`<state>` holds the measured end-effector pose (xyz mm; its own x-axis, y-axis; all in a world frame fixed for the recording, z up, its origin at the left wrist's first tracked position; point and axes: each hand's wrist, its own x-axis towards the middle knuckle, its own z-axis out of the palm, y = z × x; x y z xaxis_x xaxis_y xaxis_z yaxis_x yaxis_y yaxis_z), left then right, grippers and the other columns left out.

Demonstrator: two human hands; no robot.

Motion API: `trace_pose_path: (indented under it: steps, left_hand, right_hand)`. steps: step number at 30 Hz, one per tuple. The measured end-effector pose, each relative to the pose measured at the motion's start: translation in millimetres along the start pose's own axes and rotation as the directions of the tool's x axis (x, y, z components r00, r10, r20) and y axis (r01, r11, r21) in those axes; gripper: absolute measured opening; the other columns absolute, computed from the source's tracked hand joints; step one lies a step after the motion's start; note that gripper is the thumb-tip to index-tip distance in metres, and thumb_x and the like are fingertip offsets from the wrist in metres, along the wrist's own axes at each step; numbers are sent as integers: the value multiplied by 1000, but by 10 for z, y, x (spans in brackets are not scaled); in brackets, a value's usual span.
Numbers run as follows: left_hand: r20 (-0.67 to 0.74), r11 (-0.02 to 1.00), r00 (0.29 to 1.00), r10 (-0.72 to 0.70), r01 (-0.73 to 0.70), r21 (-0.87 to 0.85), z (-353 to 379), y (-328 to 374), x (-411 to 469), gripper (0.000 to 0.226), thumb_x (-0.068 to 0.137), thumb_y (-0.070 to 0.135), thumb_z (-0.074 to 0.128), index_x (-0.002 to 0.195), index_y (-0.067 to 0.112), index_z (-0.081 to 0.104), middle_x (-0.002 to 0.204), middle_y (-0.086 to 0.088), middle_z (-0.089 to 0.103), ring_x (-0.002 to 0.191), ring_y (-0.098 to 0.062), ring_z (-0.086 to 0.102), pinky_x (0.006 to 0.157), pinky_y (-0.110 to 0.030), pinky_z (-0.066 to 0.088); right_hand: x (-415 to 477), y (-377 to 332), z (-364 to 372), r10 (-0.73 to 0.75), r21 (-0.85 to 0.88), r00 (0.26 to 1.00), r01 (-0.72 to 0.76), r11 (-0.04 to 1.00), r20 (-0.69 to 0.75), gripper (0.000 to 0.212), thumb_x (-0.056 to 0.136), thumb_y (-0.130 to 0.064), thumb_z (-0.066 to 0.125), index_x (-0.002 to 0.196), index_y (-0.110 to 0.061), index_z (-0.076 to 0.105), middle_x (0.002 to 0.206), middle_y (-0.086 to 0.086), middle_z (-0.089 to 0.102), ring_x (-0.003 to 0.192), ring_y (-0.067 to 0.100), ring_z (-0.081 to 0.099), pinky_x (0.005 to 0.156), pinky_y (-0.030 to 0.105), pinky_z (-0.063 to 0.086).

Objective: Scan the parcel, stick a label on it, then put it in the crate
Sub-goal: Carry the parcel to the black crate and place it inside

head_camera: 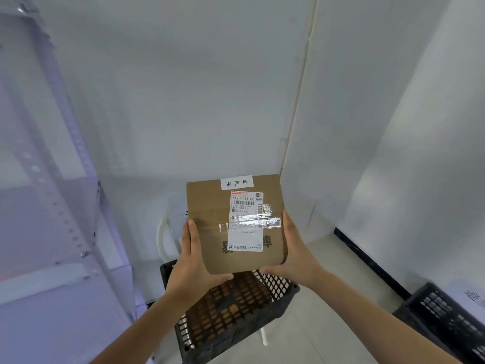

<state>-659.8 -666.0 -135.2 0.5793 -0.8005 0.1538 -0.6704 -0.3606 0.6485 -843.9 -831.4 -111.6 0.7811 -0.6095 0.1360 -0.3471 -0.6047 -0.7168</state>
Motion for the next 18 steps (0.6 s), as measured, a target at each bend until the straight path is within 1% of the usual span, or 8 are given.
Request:
trace_pose_path:
  steps: [3,5,7,9,11,15,16,18]
  left_hand:
    - [-53,999,998,-44,44,8,177,21,134,149,57,62,79,124,37,-52,156,8,-33,147,-21,22,103,-34,45]
    - [-80,997,994,-68,70,19,320,69,204,152,54,64,79,124,38,-54,156,8,-33,146,-22,23,105,-35,45]
    - [-97,993,989,-114,116,23,472,135,249,152,53,65,79,126,38,-52,157,8,-32,146,-24,23,108,-37,43]
    - [-102,981,977,-190,193,24,638,188,274,152,54,62,80,134,31,-46,159,5,-28,145,-28,25,110,-40,38]
    - [-95,965,961,-259,261,12,805,196,298,151,55,58,82,142,26,-38,161,3,-22,142,-29,29,109,-40,39]
    - [-65,933,931,-360,360,-20,1072,101,352,149,56,50,85,146,24,-31,162,-1,-14,133,-24,41,101,-34,47]
    - [-55,923,921,-385,385,-15,1142,38,366,150,56,50,85,146,23,-31,161,-1,-15,132,-23,42,100,-33,48]
    - [-17,905,905,-425,425,10,1308,-138,367,152,56,52,84,144,21,-35,161,-2,-21,135,-24,39,100,-33,47]
  right_hand:
    - [267,236,-55,-38,34,998,36,999,52,140,58,-41,90,147,-45,-18,154,-23,10,140,0,21,114,32,28]
    - [399,410,-98,-76,46,992,72,996,96,139,60,-39,89,145,-47,-20,146,-32,8,134,-6,19,110,25,26]
    - [512,589,-152,-95,29,984,92,995,149,140,61,-41,88,142,-47,-26,144,-33,5,132,-8,16,110,23,23]
    - [626,764,-211,-100,22,973,98,995,206,141,62,-43,88,145,-40,-26,154,-24,1,137,-2,15,113,26,23]
    - [750,927,-223,-106,0,960,110,994,258,144,61,-45,88,146,-37,-27,159,-16,-3,142,6,17,115,32,27]
    - [951,1215,-63,-87,-65,939,115,991,333,147,60,-50,86,144,-35,-34,161,-12,-14,148,15,16,114,39,32]
    - [984,1302,22,-72,-78,933,106,991,352,147,60,-52,85,143,-35,-35,161,-12,-17,148,16,14,115,42,33]
    - [1019,1513,234,-33,-78,918,69,995,394,147,59,-56,84,143,-34,-36,160,-12,-23,150,14,5,118,44,28]
